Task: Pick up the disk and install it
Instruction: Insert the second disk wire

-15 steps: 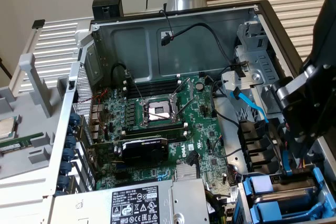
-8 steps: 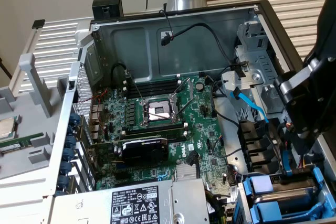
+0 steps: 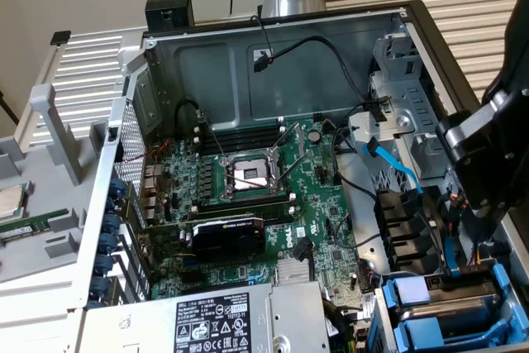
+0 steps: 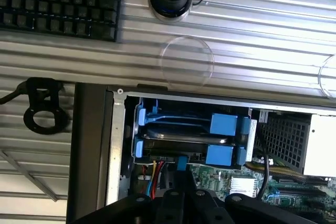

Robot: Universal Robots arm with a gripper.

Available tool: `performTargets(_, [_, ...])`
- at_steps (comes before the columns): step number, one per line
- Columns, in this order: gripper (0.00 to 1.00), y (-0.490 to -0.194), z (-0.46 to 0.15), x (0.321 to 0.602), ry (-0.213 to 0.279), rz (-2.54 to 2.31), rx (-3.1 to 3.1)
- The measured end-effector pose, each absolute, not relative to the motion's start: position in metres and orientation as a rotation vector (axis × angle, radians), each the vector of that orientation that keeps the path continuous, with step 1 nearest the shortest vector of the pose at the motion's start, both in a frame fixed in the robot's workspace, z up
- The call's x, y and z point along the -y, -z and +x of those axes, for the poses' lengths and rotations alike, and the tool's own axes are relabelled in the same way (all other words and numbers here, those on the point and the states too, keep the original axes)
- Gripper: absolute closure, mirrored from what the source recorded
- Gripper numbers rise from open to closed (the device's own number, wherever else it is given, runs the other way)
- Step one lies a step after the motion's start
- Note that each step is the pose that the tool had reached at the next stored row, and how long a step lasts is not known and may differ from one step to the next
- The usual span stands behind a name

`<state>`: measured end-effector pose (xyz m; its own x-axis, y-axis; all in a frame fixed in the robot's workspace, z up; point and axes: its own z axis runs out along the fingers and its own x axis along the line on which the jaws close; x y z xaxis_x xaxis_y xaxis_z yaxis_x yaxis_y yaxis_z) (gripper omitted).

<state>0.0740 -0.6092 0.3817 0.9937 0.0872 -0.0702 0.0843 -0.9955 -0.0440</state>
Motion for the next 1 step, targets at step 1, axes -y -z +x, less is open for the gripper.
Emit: performTargets(1, [0.89,-0.3817,0.074,0.6092,-0.112,-3.096,0.133])
